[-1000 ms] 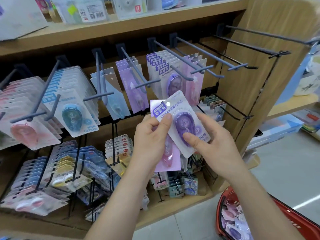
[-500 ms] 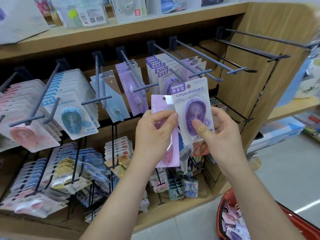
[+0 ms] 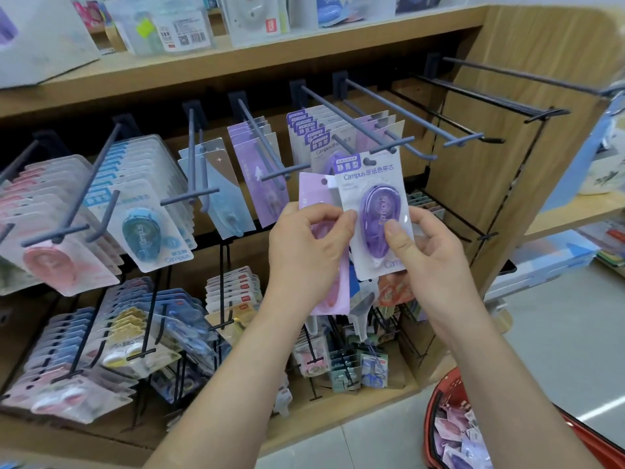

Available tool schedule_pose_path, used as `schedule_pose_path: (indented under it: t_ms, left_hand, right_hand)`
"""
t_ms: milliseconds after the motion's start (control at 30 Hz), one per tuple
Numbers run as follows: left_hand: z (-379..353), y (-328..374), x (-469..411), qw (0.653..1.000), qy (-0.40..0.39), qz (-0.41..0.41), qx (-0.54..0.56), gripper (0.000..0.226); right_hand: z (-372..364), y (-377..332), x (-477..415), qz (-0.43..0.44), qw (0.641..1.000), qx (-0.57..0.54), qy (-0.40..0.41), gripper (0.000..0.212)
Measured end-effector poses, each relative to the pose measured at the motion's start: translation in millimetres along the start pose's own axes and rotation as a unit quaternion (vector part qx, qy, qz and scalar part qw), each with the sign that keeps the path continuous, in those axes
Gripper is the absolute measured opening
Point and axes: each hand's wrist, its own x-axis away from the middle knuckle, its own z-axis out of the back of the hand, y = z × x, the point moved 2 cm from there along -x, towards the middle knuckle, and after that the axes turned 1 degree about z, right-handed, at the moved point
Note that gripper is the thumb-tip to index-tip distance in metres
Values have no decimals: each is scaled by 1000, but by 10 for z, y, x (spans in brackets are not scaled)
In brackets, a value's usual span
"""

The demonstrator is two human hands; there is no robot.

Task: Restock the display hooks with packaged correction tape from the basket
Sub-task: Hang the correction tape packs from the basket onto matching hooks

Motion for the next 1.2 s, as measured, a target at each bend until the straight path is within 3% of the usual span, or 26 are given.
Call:
schedule_pose_path:
  t_ms: [100, 233, 467, 633, 733, 833, 933, 1000, 1100, 1200]
  left_hand:
    - [26, -37, -1, 999, 12, 9, 30, 14]
    - [39, -50, 57, 998, -20, 31, 55, 23]
    - [212, -218, 176, 992, -20, 54, 117, 63]
    - [220, -263, 164, 981, -19, 72, 181, 72]
    - [204, -268, 126, 974, -28, 70, 212, 77]
    - [144, -280, 83, 967, -32, 86, 238, 76]
    - [60, -249, 60, 962, -34, 74, 261, 65]
    - [-36, -217, 48, 959, -41, 67, 272, 56]
    - [-209, -130, 47, 948, -71, 71, 303, 35]
    - [-318, -3, -27, 963, -62, 50, 259, 7]
  right_hand:
    - [86, 4, -20, -30, 998, 42, -45, 20]
    - [111, 66, -108, -22, 998, 53, 35, 9]
    - [-140, 46, -488, 7, 992, 80, 100, 18]
    - [-280, 58, -711, -25, 995, 26, 90, 21]
    - [-231, 161, -667, -48, 995, 48, 80, 32]
    - [-76, 192, -436, -77, 994, 60, 49, 38]
    - [49, 275, -129, -155, 972, 60, -166, 37]
    - [102, 402, -19, -168, 957, 57, -231, 40]
    - [156, 518, -42, -120, 985, 24, -124, 21]
    - [274, 604, -71, -58, 994, 77, -57, 20]
